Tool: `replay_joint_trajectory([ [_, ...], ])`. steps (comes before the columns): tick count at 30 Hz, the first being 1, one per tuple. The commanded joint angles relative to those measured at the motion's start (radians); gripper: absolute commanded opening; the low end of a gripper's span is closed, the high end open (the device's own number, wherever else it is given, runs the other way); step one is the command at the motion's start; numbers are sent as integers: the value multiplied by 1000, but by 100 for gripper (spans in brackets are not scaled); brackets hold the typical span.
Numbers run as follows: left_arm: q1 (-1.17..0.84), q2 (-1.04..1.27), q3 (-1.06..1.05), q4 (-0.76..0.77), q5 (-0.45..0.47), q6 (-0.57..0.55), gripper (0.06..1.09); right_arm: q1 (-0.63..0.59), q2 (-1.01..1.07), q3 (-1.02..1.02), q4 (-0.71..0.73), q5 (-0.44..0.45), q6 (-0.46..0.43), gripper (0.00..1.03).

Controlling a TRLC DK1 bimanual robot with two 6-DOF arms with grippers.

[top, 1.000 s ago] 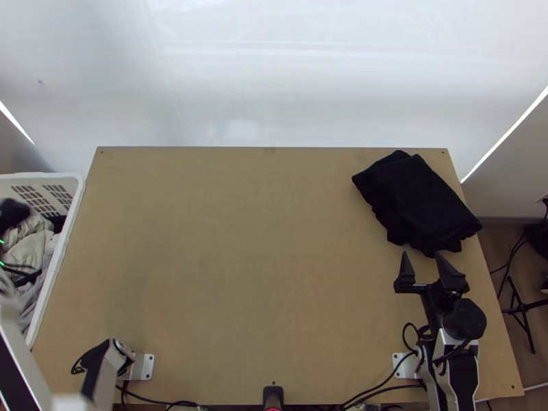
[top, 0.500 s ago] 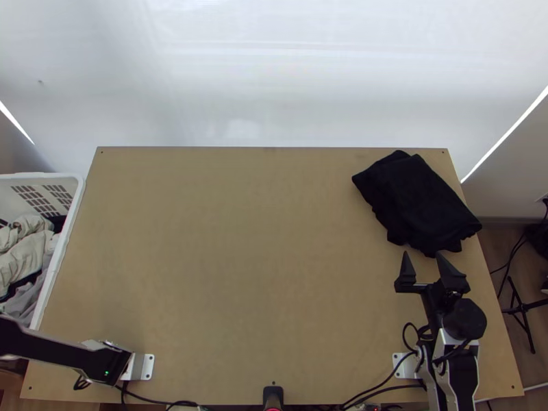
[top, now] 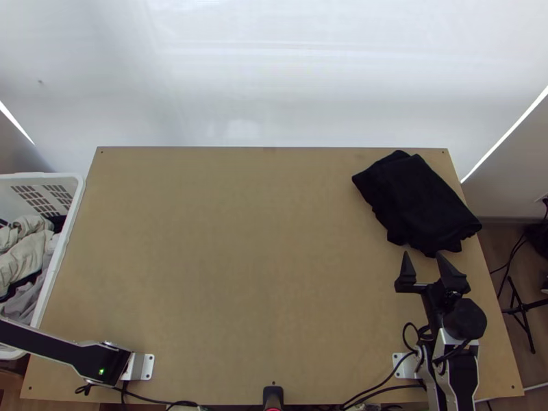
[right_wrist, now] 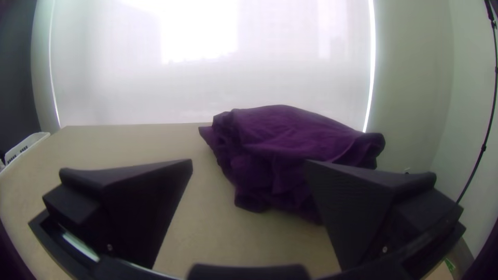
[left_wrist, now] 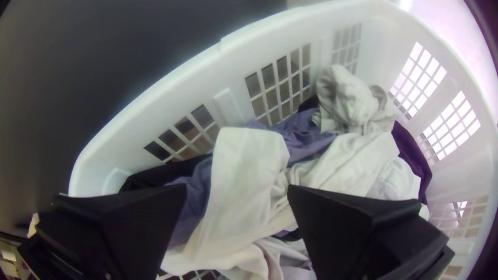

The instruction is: Fold the t-shirt

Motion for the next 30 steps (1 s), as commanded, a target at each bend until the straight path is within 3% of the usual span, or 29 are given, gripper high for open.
replay_joint_trajectory([
  [1,-4,104,63,54,-15,45,45,0,1,1,0,0,2,99],
  [2,-4,110,65,68,-20,45,6,-2,1,1,0,0,2,99],
  [6,2,148,114,34,-23,31,9,-6,1,1,0,0,2,99],
  [9,5,114,162,-67,-5,-41,9,-8,1,1,0,0,2,99],
  [13,-10,-107,266,-306,129,-198,9,-12,1,1,0,0,2,99],
  [15,-10,-226,280,-372,252,-247,9,-12,1,1,0,0,3,99],
  [20,-42,-473,333,-524,443,-347,9,-14,1,1,0,0,3,99],
  [26,-147,-712,338,-586,535,-457,9,-21,1,1,2,0,3,99],
  [30,-351,-852,310,-664,535,-488,9,-21,1,1,0,0,3,99],
])
